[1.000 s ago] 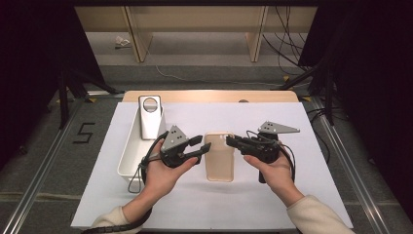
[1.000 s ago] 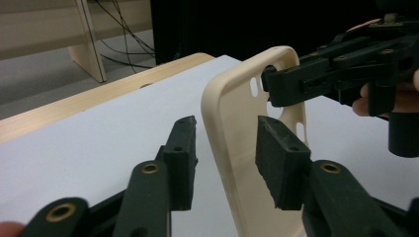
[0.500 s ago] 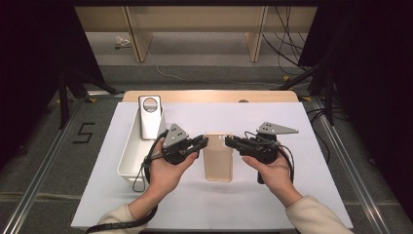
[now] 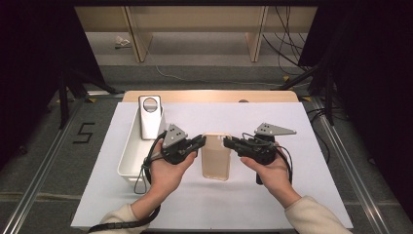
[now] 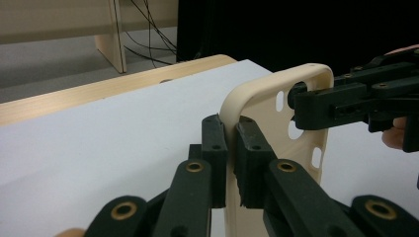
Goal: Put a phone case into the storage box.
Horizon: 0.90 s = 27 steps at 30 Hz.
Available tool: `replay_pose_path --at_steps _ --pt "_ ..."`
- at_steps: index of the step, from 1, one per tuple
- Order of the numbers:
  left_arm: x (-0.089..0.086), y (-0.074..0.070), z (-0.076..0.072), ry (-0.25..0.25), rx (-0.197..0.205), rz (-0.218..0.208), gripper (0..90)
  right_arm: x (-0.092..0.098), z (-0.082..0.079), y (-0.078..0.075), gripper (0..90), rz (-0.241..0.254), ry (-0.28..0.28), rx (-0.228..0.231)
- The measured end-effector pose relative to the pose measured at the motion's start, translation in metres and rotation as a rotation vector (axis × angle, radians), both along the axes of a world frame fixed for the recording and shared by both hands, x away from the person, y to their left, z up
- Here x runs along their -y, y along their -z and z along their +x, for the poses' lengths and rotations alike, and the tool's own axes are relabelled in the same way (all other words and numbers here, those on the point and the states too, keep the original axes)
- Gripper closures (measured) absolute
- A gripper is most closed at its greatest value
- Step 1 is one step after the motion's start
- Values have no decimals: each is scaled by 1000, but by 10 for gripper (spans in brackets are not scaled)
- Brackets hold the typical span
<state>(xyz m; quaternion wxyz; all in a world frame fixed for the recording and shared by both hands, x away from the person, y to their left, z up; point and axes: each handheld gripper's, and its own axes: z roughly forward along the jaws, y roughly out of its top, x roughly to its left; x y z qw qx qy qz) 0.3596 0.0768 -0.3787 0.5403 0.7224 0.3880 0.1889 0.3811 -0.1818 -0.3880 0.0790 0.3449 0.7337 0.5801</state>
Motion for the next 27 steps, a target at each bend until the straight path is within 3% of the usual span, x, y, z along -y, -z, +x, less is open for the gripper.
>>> replay_pose_path --at_steps 4,9,20,27 --pt "-1 0 0 -14 22 33 838 -1 0 0 734 -14 6 20" --pt "-3 2 3 -24 12 37 838 0 -1 -3 635 -32 13 56" --pt "-13 -2 7 -63 22 38 839 2 -5 -8 277 -94 2 129" --pt "-22 -7 9 -91 30 38 839 15 -7 -7 234 -103 -12 156"
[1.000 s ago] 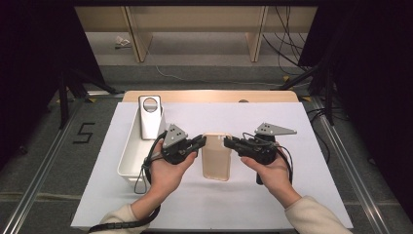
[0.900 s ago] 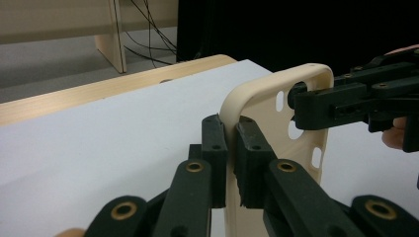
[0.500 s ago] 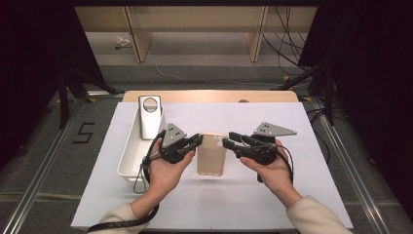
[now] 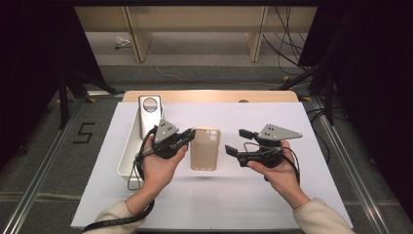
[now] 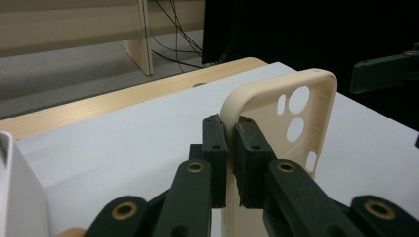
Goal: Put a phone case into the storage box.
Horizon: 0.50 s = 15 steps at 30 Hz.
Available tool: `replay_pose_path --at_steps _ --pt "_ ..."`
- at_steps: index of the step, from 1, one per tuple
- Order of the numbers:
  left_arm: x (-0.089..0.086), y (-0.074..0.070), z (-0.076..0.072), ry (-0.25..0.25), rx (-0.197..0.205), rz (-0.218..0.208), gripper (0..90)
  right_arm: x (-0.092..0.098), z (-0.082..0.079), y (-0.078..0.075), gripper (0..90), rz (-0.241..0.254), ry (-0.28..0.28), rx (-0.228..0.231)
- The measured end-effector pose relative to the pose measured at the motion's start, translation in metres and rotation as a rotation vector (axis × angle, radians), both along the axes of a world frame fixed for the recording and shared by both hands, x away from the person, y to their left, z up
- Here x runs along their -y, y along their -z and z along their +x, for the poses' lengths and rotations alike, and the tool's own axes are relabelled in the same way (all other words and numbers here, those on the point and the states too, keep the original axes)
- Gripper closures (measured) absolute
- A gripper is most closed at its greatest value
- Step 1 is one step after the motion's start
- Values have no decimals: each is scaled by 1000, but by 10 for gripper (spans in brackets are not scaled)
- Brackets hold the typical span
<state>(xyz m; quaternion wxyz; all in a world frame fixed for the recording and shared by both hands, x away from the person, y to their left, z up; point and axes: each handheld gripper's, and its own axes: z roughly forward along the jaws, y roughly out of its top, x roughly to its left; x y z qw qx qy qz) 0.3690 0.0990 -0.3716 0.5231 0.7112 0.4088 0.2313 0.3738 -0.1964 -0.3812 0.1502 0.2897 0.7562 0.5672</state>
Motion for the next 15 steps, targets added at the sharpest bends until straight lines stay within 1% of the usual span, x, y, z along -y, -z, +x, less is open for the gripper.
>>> replay_pose_path --at_steps 2,10,15 --pt "-2 -1 1 -6 1 0 839 5 -1 1 234 -8 5 10" --pt "-9 -5 3 -19 4 -9 839 21 -3 5 231 -7 35 2" --pt "-14 -9 4 -31 12 -13 839 28 -4 6 231 -9 53 -4"
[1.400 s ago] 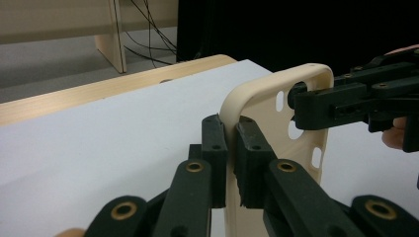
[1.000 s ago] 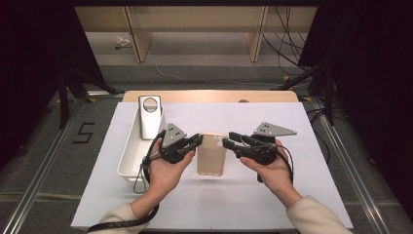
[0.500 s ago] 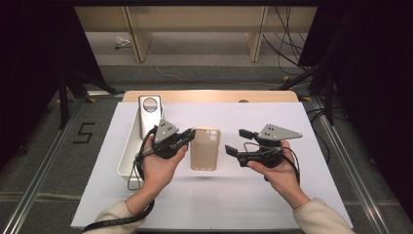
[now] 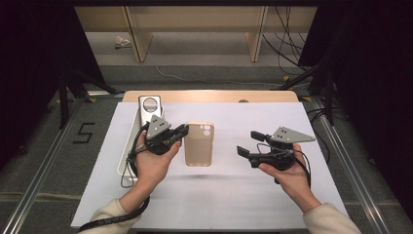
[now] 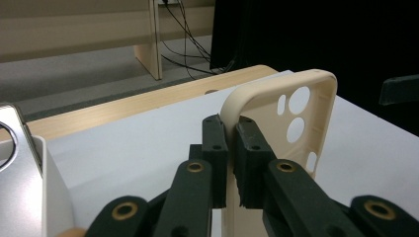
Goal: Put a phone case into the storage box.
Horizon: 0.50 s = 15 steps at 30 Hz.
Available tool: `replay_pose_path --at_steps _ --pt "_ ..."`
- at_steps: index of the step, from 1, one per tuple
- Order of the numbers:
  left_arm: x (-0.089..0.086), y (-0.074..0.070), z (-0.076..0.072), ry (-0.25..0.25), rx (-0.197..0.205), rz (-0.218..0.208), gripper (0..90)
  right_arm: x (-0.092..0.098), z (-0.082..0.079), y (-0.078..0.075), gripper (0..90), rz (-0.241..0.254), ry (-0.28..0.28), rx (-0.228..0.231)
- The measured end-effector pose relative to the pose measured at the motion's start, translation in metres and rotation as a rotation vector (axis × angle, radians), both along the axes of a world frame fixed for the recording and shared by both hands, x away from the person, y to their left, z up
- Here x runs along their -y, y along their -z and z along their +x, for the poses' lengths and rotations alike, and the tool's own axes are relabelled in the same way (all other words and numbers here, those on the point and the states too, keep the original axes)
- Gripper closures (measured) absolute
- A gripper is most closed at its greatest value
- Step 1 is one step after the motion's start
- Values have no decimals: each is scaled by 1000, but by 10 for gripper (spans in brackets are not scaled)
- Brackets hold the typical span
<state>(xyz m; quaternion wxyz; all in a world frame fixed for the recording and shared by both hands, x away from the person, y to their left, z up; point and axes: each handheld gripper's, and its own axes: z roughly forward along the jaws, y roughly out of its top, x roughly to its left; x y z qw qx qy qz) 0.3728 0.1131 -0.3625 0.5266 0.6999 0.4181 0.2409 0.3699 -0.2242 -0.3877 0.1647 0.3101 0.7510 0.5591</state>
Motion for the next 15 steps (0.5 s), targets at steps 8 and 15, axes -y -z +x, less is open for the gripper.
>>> replay_pose_path --at_steps 8,15 --pt "-9 -5 2 -18 8 -4 840 6 -3 4 231 -13 21 -2" --pt "-15 -8 3 -28 10 -10 840 10 -4 5 230 -2 34 -13"
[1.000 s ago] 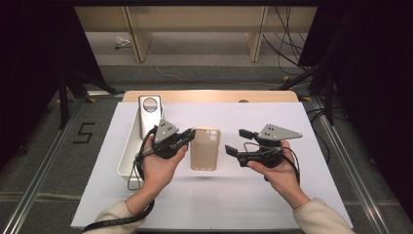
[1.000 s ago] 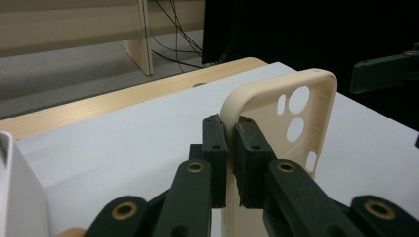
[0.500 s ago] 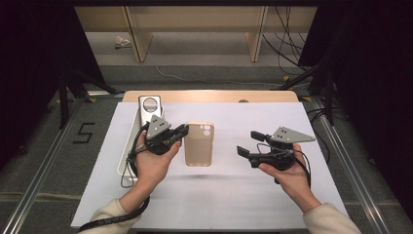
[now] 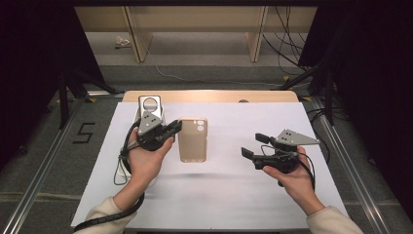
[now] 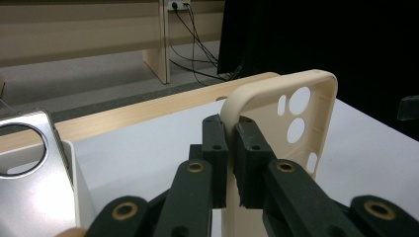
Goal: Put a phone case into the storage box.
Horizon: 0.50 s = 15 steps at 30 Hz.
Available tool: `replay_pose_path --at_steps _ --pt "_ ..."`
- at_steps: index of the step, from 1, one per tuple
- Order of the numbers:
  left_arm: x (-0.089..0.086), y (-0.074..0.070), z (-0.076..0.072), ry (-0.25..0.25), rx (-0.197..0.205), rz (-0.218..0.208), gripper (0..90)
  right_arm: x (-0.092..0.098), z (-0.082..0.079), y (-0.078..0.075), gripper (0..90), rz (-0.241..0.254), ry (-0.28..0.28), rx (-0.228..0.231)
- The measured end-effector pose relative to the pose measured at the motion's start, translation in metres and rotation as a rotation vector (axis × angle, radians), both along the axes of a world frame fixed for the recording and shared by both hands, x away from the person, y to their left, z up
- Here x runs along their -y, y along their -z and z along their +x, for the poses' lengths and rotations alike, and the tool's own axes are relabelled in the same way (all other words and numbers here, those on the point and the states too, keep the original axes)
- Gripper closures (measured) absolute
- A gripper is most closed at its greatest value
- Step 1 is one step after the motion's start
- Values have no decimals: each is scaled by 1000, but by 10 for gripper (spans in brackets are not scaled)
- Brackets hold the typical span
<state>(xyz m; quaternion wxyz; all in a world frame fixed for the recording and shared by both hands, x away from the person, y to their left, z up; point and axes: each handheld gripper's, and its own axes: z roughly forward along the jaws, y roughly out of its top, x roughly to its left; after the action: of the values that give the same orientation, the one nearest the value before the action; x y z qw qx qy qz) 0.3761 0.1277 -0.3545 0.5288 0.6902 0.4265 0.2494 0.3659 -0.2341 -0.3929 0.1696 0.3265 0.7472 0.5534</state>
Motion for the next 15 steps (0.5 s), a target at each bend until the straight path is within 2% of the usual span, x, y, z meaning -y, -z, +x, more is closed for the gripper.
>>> replay_pose_path --at_steps 15 --pt "-12 -6 3 -27 8 -5 840 8 -3 3 228 12 21 -13"
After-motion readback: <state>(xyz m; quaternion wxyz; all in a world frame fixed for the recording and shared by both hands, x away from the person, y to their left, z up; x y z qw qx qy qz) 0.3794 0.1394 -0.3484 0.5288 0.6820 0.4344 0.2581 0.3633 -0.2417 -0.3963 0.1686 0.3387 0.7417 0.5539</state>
